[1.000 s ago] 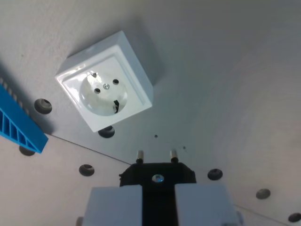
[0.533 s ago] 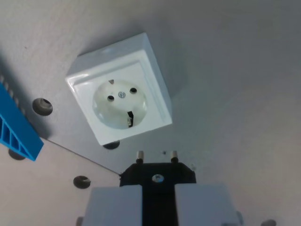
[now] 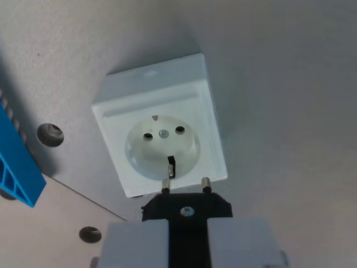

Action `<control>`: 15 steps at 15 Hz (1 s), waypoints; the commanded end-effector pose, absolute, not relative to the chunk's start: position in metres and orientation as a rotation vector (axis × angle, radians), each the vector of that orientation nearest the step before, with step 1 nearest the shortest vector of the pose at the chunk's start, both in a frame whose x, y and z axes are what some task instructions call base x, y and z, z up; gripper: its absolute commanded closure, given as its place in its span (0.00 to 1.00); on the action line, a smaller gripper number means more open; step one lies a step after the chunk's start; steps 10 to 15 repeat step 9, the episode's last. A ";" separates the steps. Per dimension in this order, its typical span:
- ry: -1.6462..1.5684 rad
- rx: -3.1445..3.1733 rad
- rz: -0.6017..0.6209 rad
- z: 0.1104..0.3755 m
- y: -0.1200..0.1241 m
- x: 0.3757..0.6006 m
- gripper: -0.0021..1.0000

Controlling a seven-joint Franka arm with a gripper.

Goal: Move above the white socket

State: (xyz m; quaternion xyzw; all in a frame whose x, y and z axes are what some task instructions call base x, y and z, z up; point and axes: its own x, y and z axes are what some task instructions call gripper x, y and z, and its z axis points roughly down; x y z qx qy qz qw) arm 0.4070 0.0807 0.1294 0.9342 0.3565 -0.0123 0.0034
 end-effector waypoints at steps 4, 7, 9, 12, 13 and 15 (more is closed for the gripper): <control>1.281 2.809 0.122 0.112 0.085 0.399 1.00; 1.271 2.812 0.126 0.107 0.087 0.397 1.00; 1.259 2.816 0.128 0.106 0.088 0.396 1.00; 1.259 2.816 0.128 0.106 0.088 0.396 1.00; 1.259 2.816 0.128 0.106 0.088 0.396 1.00; 1.259 2.816 0.128 0.106 0.088 0.396 1.00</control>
